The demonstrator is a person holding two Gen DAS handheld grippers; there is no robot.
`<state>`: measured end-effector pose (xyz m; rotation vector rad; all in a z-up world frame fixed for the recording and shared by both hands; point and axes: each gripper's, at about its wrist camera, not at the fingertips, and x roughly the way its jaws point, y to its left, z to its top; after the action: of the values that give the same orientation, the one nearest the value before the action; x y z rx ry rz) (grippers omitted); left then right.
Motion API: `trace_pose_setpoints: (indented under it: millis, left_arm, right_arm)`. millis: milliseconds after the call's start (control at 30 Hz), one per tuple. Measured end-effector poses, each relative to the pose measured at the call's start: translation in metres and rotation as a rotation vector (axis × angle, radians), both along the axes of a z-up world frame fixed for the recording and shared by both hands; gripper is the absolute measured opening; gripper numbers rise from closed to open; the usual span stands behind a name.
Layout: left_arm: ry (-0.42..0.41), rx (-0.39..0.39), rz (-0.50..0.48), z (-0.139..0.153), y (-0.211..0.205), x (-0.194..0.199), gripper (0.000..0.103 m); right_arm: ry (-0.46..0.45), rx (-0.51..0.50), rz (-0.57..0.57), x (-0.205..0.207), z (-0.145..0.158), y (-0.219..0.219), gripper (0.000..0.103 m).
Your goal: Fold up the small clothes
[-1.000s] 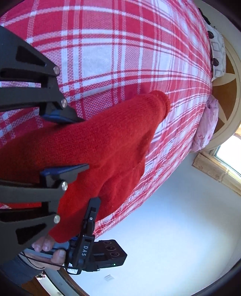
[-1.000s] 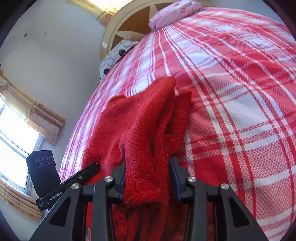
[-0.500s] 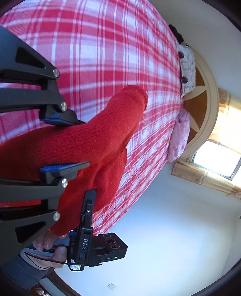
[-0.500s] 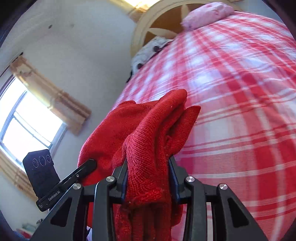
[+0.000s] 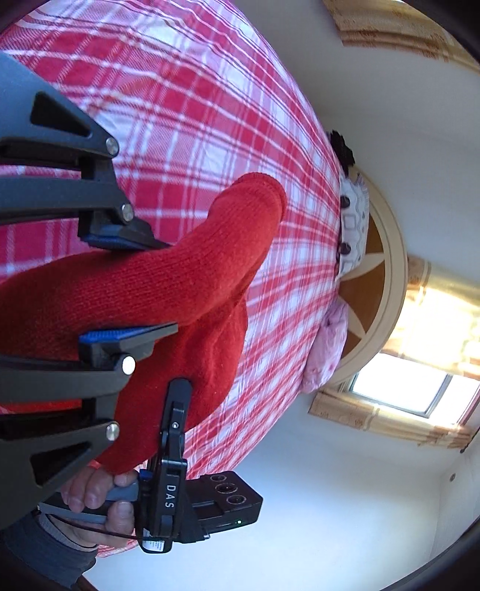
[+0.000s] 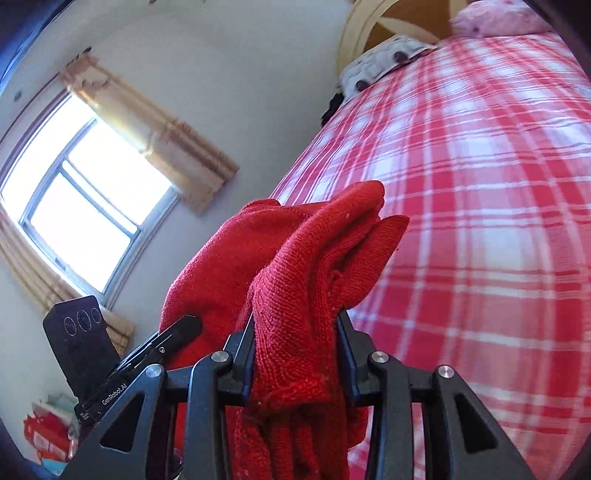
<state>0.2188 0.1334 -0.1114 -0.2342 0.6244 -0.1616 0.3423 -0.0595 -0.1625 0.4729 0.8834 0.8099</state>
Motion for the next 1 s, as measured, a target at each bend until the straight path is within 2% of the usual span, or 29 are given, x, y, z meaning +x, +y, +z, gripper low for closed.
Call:
trace_pose_setpoints:
  millis: [233,433,467,533,633,733,833,1000]
  left_arm:
    - [0.065,-0.045,0.065,-0.036,0.04,-0.011,0.034]
    - [0.107,-0.095,0.091,-0.066,0.055,-0.016,0.035]
    - [0.107,-0.105,0.097,-0.069,0.056,-0.018,0.036]
    - [0.117,-0.148,0.12,-0.076,0.062,-0.02,0.044]
    - [0.133,-0.193,0.139,-0.079,0.065,-0.027,0.054]
    - [0.145,-0.164,0.133,-0.079,0.058,-0.037,0.064]
    - [0.152,-0.134,0.118,-0.08,0.051,-0.047,0.065]
    - [0.162,-0.137,0.116,-0.078,0.05,-0.059,0.065]
  right_arm:
    - [0.055,-0.024,0.047,-0.002,-0.03,0.042,0.037]
    - [0.075,-0.048,0.052,-0.001,-0.046,0.049,0.037]
    - [0.086,-0.043,0.053,0.001,-0.048,0.047,0.037]
    - [0.107,-0.05,0.055,0.001,-0.055,0.045,0.041]
    - [0.127,-0.059,0.065,-0.005,-0.062,0.04,0.048]
    - [0.122,-0.073,0.095,-0.017,-0.062,0.037,0.052]
    - [0.105,-0.073,0.106,-0.029,-0.059,0.029,0.053]
    - [0.122,-0.026,0.112,-0.044,-0.058,0.015,0.054]
